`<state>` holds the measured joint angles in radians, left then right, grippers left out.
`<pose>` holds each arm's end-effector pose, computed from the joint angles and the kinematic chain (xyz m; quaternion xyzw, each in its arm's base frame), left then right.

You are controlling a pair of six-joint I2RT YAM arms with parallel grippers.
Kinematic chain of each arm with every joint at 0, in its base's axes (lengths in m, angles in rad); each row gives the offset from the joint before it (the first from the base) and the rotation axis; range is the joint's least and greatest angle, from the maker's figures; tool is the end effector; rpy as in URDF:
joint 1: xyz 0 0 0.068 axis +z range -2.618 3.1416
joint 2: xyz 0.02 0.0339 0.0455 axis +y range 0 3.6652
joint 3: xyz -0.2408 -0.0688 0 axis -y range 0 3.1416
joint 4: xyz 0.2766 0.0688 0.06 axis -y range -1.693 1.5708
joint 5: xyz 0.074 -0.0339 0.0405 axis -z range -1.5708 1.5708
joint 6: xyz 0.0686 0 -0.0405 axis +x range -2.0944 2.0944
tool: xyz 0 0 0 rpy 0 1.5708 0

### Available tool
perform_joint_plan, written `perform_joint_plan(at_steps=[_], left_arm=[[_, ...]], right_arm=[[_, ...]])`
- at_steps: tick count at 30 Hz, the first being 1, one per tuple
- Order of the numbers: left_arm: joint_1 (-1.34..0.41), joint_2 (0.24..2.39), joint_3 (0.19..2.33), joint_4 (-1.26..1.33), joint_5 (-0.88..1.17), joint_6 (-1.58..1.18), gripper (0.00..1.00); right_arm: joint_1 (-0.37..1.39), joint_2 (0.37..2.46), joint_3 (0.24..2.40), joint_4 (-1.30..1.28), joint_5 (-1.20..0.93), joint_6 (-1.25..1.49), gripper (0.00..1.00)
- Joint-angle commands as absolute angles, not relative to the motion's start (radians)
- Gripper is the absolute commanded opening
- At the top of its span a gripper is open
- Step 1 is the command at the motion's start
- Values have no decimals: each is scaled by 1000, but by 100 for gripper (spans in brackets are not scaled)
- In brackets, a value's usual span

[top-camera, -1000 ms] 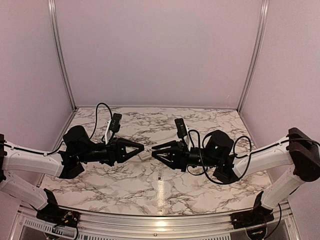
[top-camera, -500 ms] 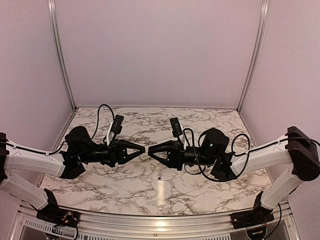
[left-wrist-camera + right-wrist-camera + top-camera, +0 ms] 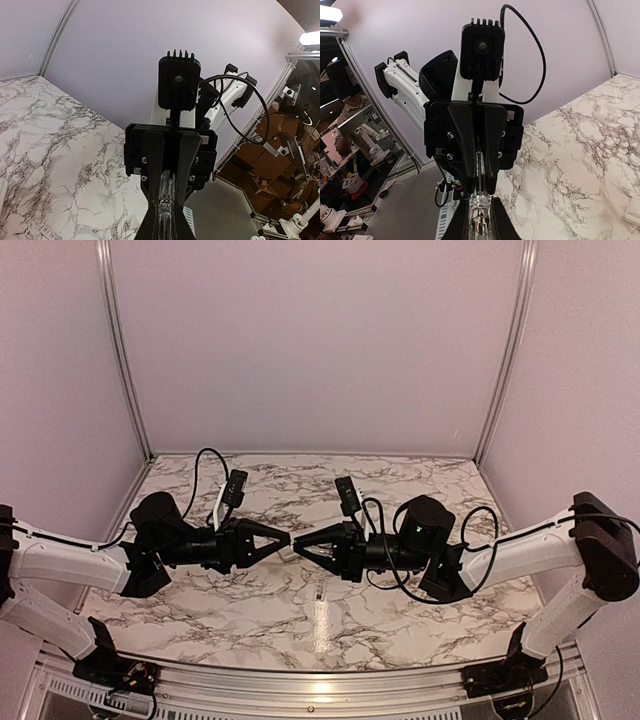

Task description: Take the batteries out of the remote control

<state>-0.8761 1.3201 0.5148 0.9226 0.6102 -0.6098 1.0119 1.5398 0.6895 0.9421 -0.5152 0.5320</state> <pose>0.1775 -0.2745 0.2041 0.3066 0.5983 -0.6292 0.3900 0.1693 0.3344 0.1982 -0.3377 0.5883 0.6214 0.3922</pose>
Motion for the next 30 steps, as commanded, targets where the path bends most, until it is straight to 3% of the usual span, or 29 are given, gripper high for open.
perform_joint_plan(at_steps=[1, 4, 9, 11, 13, 18, 23, 30], left_arm=[[-876, 1333, 536, 919, 617, -591, 0], [-876, 1335, 538, 917, 615, -590, 0], [-876, 1336, 540, 909, 609, -586, 0], [-876, 1332, 540, 894, 597, -576, 10], [-876, 1325, 538, 875, 580, -559, 29], [-876, 1294, 520, 838, 520, -515, 67], [-876, 1274, 516, 772, 432, -452, 97], [-874, 1250, 510, 714, 198, -406, 99]], right_arm=[[1017, 1547, 725, 919, -496, 520, 9], [1017, 1552, 729, 916, -501, 520, 0], [1017, 1552, 732, 902, -500, 517, 0], [1017, 1541, 728, 882, -484, 506, 0], [1017, 1526, 728, 846, -450, 485, 0], [1017, 1456, 704, 733, -364, 449, 0], [1017, 1357, 652, 628, -261, 406, 0], [1016, 1214, 621, 429, -80, 341, 0]])
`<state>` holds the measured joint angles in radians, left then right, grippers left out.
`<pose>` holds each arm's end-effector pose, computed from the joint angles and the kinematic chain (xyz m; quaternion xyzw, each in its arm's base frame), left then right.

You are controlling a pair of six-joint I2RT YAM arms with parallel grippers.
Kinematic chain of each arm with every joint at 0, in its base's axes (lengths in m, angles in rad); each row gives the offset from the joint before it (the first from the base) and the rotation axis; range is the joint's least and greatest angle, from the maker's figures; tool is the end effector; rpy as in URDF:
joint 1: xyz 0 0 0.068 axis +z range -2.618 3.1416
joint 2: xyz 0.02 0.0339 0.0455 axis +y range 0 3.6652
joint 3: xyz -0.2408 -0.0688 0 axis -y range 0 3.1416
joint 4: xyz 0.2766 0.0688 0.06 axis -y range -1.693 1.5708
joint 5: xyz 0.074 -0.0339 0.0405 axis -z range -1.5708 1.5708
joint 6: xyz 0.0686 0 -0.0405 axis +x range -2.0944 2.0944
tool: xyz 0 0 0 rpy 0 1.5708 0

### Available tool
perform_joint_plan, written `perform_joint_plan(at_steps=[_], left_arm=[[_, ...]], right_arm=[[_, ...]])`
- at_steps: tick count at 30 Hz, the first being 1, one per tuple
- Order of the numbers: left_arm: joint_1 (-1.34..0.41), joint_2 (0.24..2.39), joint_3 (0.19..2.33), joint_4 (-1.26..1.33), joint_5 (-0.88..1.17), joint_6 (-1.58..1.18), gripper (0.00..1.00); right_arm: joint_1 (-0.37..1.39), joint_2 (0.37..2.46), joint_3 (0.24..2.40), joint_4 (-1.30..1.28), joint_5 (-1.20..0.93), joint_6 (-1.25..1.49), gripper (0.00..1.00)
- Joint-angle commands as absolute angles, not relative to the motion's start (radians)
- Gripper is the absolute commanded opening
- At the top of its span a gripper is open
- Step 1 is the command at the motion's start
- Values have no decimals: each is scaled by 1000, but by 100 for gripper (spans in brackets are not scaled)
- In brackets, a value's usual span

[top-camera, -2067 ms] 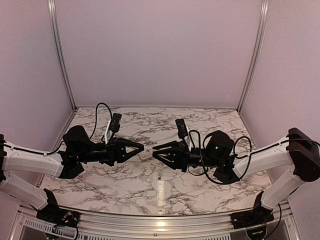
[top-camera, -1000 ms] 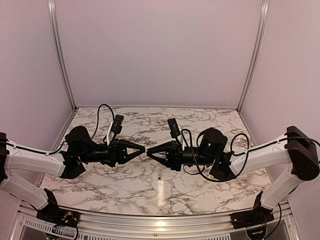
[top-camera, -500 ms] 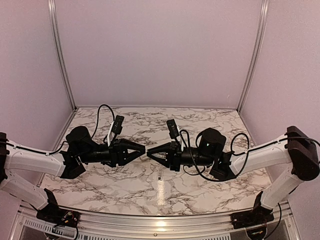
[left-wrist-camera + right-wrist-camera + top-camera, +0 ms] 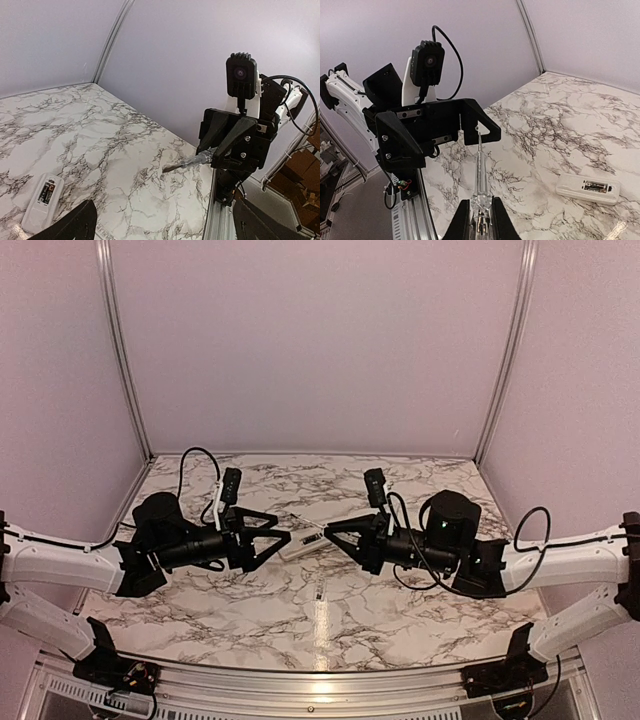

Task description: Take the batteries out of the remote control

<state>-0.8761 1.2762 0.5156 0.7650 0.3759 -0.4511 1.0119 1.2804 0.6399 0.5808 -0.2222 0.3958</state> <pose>0.1917 -0.2694 0.1973 0.2756 0.6496 -0.5327 0.4672 0.1724 0.3042 0.2186 -0.2918 0.6663 0.5025 0.4673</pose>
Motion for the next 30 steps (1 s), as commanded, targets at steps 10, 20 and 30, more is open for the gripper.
perform_joint_plan(at_steps=[10, 20, 30], left_arm=[[-874, 1348, 687, 313, -42, -238, 99], [-863, 1552, 899, -49, -80, 23, 99], [-790, 1788, 1136, -229, 61, 185, 99]], right_arm=[[999, 1018, 533, 295, 92, 324, 0], [993, 941, 485, 245, 132, 300, 0], [985, 841, 413, 222, 140, 295, 0]])
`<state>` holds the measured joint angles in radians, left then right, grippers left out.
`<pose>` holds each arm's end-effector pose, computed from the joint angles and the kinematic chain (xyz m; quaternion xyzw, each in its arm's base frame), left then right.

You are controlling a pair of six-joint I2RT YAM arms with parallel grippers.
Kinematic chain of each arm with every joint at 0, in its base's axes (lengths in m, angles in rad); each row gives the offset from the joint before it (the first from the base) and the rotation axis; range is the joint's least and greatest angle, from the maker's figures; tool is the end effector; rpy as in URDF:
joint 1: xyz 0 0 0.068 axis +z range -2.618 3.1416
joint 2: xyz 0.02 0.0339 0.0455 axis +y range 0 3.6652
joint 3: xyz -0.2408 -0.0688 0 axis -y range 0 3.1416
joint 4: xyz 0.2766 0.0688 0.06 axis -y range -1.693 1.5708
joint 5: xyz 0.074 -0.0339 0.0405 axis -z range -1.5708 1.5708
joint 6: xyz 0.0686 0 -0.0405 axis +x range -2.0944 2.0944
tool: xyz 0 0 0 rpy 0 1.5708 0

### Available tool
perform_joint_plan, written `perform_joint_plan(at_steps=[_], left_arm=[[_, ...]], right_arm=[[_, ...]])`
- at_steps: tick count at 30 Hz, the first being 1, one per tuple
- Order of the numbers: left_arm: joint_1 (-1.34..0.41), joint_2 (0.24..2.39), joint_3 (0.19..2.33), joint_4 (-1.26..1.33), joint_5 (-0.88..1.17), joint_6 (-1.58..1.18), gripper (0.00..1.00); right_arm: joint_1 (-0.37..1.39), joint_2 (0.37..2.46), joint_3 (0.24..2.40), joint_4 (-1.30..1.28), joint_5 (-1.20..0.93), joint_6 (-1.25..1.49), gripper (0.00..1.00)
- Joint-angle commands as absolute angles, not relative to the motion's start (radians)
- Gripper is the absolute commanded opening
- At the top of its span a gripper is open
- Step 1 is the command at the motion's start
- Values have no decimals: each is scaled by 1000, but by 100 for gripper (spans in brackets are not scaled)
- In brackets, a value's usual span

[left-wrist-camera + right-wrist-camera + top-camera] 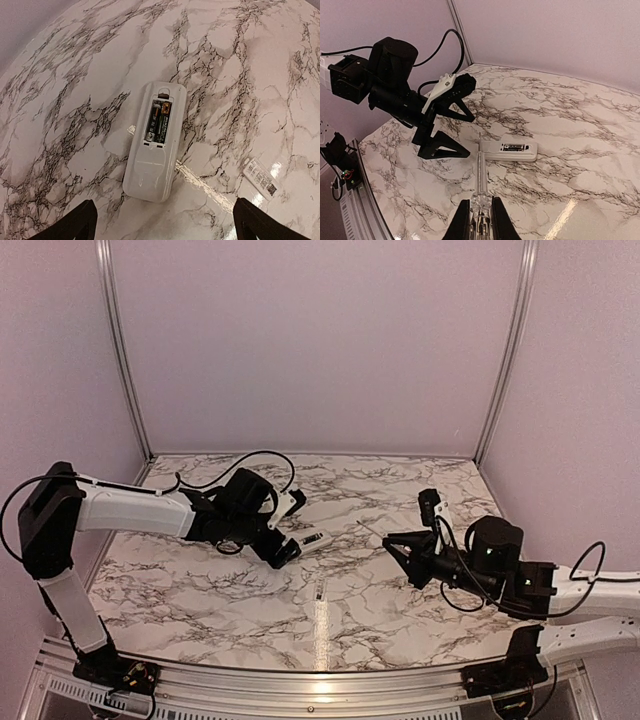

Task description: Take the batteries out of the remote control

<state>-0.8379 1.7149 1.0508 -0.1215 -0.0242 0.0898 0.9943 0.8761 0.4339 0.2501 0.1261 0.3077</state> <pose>0.2757 -0.3037 0.1277 0.4092 0.8283 -0.1294 0.3602 0.1604 0.2309 0.2072 -0.2215 0.7387 0.3460 0.5344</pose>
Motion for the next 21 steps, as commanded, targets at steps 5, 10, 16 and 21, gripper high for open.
perform_joint_plan(at_steps=[5, 10, 16, 21], left_arm=[[-735, 1909, 1272, -320, 166, 250, 95], [-733, 1972, 1361, -381, 206, 297, 94], [-733, 2033, 1421, -439, 210, 320, 92], [-739, 2065, 1429, -447, 190, 325, 90]], right_arm=[[983, 815, 399, 211, 138, 290, 0], [980, 807, 395, 210, 138, 282, 0], [979, 804, 384, 217, 136, 279, 0], [977, 802, 377, 225, 131, 276, 0]])
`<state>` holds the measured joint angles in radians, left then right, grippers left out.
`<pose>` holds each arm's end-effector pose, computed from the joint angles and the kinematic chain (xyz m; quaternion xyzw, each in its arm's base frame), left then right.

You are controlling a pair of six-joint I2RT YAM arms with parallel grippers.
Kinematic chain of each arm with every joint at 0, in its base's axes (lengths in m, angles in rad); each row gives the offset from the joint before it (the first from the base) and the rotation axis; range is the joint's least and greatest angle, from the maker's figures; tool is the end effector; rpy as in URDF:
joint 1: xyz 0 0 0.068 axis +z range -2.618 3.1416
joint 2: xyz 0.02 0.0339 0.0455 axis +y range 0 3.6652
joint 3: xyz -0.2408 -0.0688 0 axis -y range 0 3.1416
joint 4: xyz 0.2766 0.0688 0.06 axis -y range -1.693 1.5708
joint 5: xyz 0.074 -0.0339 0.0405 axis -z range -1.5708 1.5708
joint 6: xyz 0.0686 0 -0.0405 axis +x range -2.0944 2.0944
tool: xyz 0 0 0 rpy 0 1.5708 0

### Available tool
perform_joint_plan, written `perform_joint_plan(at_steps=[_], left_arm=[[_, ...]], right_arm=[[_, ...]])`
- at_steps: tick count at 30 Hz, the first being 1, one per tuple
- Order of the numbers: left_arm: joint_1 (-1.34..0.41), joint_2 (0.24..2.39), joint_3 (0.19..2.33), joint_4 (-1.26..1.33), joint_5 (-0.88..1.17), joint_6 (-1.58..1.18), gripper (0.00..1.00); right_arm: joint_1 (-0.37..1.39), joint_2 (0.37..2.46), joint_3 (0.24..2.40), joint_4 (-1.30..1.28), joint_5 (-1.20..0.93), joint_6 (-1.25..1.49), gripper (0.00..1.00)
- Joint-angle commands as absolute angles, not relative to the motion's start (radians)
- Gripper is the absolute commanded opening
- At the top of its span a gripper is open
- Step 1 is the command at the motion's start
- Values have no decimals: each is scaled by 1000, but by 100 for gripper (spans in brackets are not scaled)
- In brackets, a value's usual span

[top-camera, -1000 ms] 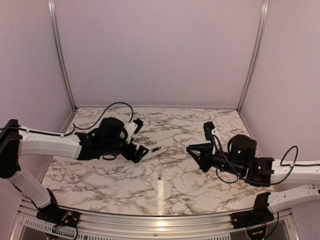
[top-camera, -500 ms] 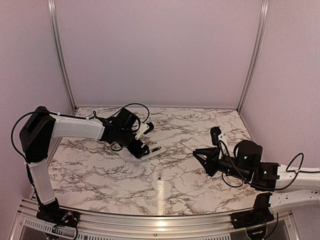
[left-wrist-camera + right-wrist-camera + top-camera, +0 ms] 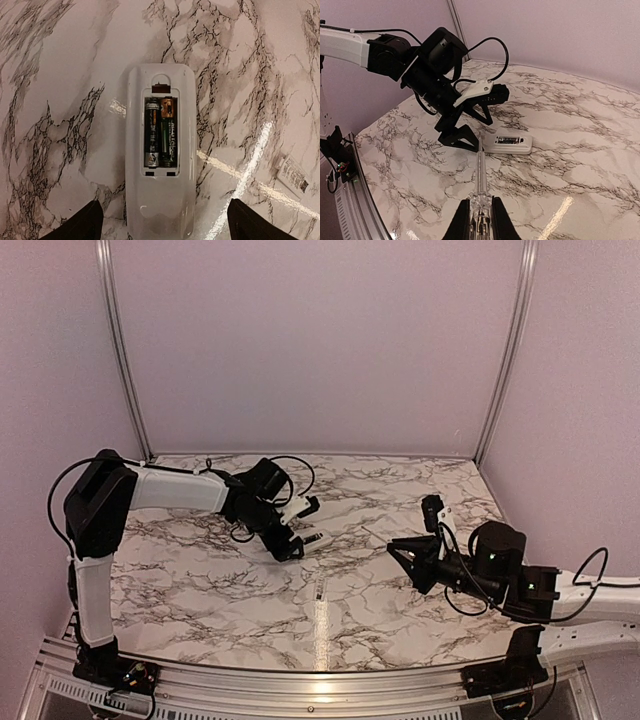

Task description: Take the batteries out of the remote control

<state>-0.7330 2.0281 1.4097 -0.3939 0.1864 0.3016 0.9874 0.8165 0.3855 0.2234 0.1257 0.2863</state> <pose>0.3344 -0.3182 0.0982 0.4956 0.8192 -0.1461 0.2489 0.1562 0.2210 0.1987 -0.2290 0.7415 0.3347 0.5345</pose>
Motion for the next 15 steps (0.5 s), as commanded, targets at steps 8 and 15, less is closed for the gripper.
perform_joint_plan(at_steps=[8, 15], left_arm=[[-750, 2102, 1456, -454, 145, 335, 86], [-750, 2124, 1482, -468, 140, 350, 83]], right_arm=[[977, 793, 367, 229, 123, 273, 0], [977, 780, 361, 228, 122, 274, 0]])
